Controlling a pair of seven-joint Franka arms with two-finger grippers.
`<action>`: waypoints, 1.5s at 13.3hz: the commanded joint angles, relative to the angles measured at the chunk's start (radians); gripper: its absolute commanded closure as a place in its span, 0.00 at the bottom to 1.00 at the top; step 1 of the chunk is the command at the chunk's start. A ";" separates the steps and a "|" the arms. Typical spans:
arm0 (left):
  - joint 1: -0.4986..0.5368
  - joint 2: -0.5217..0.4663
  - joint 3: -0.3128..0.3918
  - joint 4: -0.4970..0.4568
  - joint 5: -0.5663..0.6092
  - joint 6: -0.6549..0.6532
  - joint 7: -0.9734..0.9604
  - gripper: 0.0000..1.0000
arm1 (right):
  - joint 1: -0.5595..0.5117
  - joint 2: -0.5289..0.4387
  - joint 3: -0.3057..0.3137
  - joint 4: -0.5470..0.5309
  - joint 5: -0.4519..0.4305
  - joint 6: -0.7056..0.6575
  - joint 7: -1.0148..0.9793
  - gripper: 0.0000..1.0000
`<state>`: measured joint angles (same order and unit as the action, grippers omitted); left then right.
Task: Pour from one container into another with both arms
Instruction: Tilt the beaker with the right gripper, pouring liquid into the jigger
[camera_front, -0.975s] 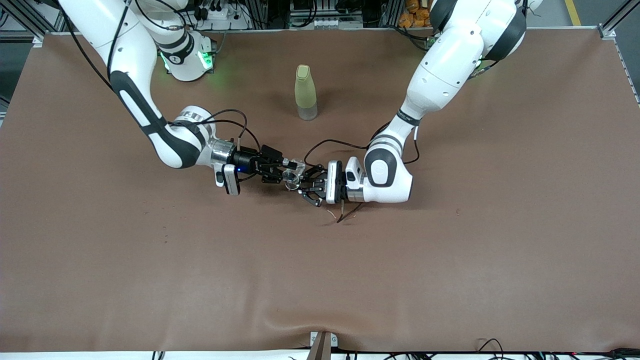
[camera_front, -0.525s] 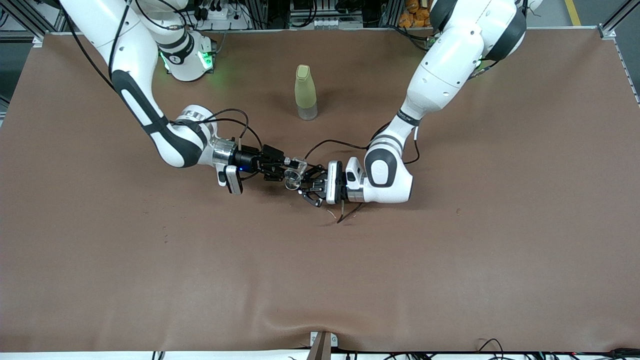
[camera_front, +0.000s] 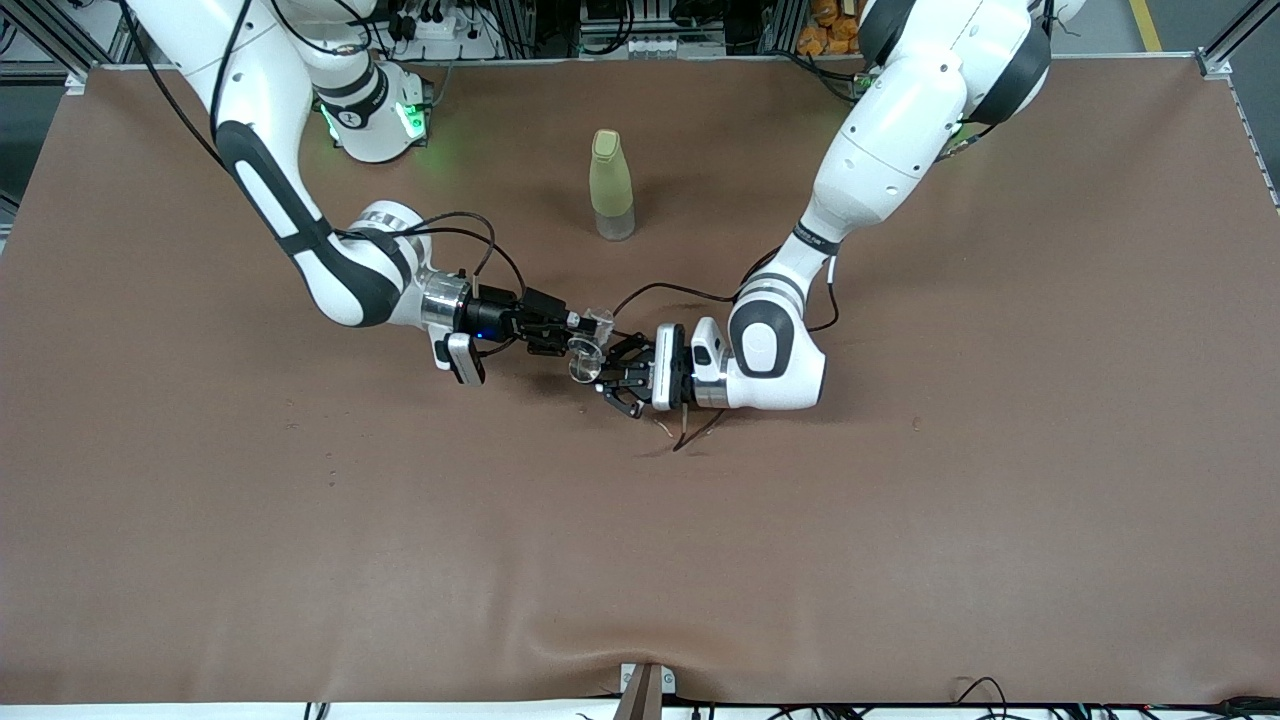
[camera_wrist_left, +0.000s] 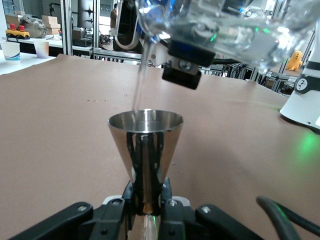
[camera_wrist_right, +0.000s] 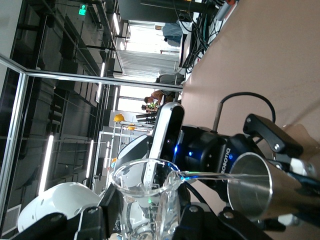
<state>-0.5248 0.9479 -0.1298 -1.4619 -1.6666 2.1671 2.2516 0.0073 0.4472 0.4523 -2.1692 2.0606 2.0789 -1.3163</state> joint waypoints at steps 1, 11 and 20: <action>-0.009 0.015 0.009 0.035 -0.013 0.007 0.023 1.00 | 0.016 -0.036 -0.004 -0.023 0.027 0.010 0.060 0.92; -0.009 0.031 0.006 0.051 -0.042 0.007 0.098 1.00 | 0.013 -0.038 -0.004 -0.014 0.026 0.003 0.278 0.93; -0.009 0.032 0.006 0.046 -0.058 0.007 0.098 1.00 | 0.010 -0.024 -0.006 -0.014 0.026 0.000 0.394 0.97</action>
<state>-0.5255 0.9667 -0.1259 -1.4377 -1.6873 2.1671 2.3269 0.0086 0.4431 0.4506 -2.1694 2.0609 2.0775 -0.9460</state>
